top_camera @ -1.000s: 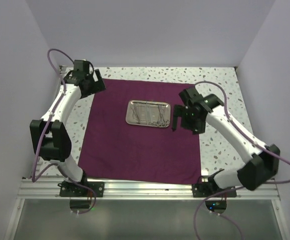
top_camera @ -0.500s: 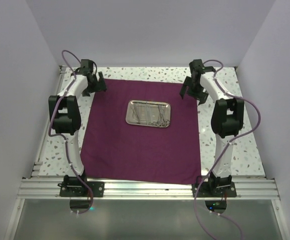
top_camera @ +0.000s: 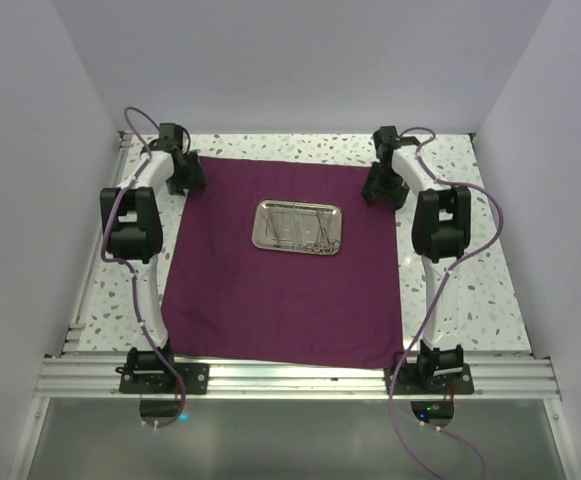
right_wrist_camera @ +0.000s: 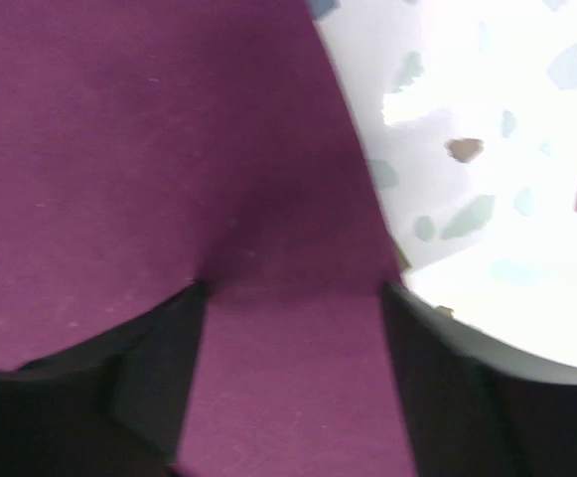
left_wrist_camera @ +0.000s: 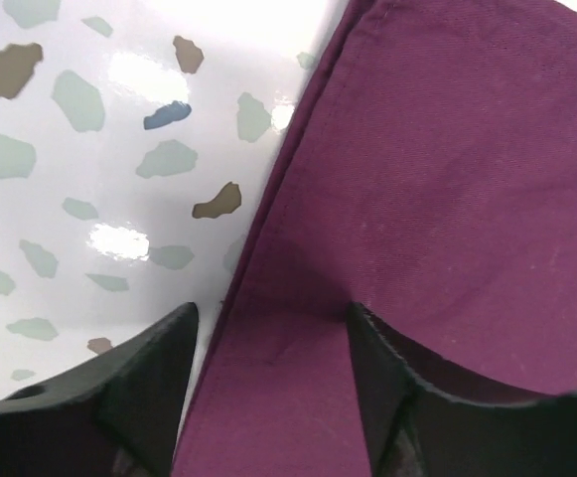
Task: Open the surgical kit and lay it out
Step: Open the surgical kit at the center of the board.
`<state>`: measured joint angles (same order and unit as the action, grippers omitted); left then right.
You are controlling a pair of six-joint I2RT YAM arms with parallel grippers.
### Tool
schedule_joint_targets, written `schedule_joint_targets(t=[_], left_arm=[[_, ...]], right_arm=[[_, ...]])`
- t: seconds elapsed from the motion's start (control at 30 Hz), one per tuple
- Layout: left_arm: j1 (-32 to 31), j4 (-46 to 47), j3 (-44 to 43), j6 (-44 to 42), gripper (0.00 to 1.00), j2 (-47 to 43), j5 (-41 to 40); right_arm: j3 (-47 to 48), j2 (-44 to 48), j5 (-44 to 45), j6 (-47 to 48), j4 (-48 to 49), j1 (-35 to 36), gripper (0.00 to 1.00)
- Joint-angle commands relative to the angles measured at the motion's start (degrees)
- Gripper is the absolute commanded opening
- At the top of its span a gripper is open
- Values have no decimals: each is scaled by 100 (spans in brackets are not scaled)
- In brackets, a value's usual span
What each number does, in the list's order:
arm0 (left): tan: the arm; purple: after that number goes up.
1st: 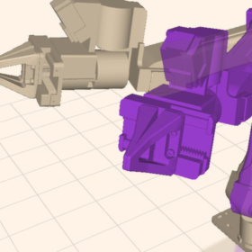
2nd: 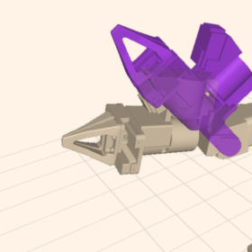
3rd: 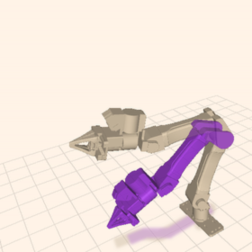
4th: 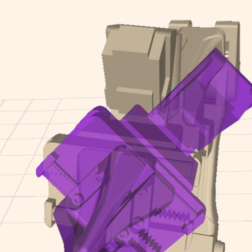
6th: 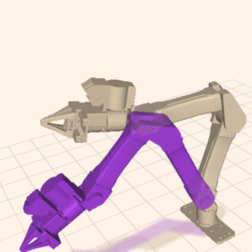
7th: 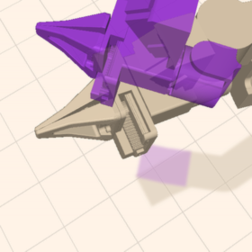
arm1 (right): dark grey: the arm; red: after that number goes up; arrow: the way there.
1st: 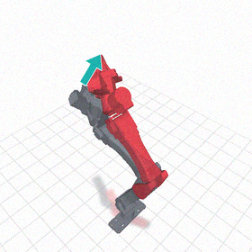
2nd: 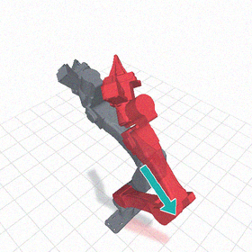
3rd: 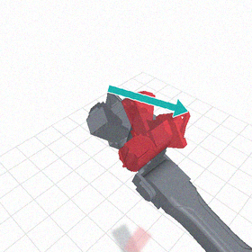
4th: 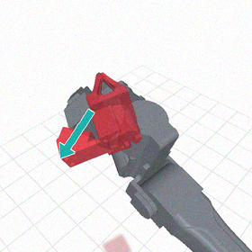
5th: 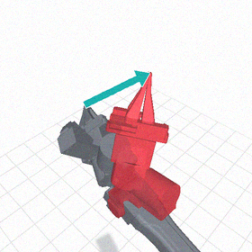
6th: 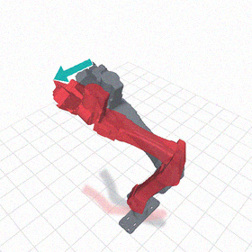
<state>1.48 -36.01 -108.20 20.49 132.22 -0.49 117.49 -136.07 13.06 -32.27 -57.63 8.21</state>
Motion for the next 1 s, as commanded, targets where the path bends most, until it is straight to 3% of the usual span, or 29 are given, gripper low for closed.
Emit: schedule_joint_targets(t=[0.0, 0.07, 0.13, 0.23, 0.3, 0.33, 0.63, 0.87, 0.9, 0.93, 0.97], left_arm=[[28, -11, -166, -115, 62, 102, 225], [28, -11, -175, -133, 51, 119, 251], [28, -3, -192, -142, 41, 137, 348], [28, 24, -219, -124, 5, 163, 480], [19, 15, -236, -107, 0, 181, 524], [19, 24, -262, -89, 0, 198, 550], [169, 15, -666, 253, 0, 233, 120], [336, -424, -2142, 412, 0, 1015, 233], [336, -433, -2213, 438, 0, 1051, 347], [336, -372, -2136, 482, 2, 990, 409], [336, -311, -2022, 508, 12, 911, 470]], right_arm=[[178, -349, 206, 37, -12, -73, 70], [195, -533, 188, 54, 23, -91, 63], [213, -639, 179, 81, 50, -100, 49], [352, -903, 92, 124, 85, -135, 19], [519, -1131, 65, 133, 15, -153, 1], [729, -1211, -4, 116, -46, -161, 0], [2776, -2151, -356, 46, -451, -302, 0], [2481, -1915, -524, -25, -162, -469, 0], [2393, -1854, -506, -16, -153, -478, 4], [2184, -1749, -497, 19, -135, -487, 21], [2034, -1626, -489, 45, 30, -487, 40]])
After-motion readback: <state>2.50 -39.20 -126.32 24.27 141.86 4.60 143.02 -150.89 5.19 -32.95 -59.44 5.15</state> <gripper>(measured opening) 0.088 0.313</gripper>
